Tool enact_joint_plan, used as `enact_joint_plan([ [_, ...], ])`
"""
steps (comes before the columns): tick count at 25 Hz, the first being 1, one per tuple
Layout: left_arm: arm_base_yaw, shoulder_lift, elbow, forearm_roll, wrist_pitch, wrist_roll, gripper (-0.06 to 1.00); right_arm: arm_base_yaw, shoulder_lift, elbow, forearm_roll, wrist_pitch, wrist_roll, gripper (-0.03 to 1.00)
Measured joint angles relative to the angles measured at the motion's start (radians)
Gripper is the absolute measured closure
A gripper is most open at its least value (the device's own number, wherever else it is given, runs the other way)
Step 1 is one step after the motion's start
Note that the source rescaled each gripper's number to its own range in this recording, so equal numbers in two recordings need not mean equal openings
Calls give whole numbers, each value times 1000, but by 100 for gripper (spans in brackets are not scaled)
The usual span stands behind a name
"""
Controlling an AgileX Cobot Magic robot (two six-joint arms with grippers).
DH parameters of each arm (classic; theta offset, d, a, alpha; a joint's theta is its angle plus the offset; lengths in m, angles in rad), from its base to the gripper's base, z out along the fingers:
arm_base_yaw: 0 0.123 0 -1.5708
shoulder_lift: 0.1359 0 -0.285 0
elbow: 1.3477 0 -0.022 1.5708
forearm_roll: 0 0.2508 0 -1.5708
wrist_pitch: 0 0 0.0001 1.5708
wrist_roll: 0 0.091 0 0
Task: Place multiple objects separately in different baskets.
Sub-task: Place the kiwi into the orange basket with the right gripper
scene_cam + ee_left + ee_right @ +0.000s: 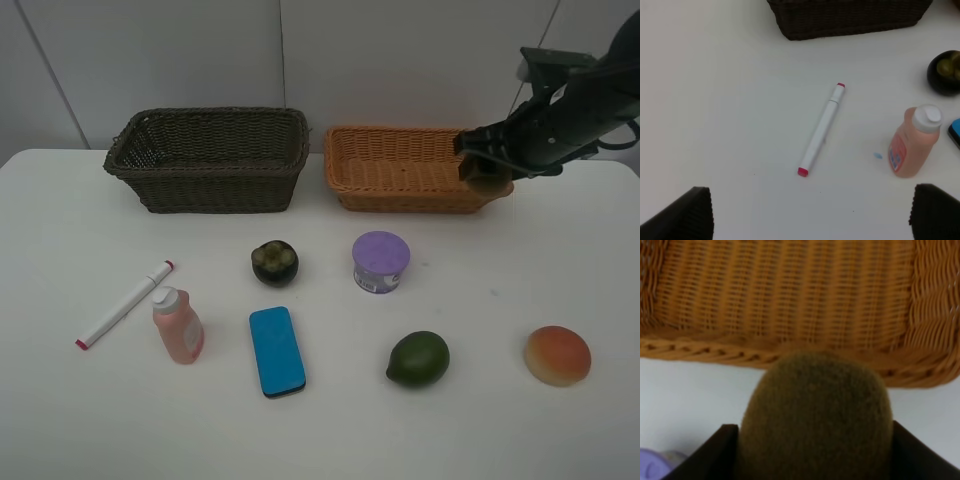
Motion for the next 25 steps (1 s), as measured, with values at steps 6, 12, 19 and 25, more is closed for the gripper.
enact_joint_plan([
  [6,0,0,0,0,0,0,-6,0,34,-150,-53,27,0,96],
  [12,0,0,0,0,0,0,-6,0,169,-319,-54,73,0,96],
  [19,0,0,0,0,0,0,-6,0,342,-510,-55,94,0,96],
  [25,0,0,0,0,0,0,-6,0,467,-605,-55,118,0,96],
])
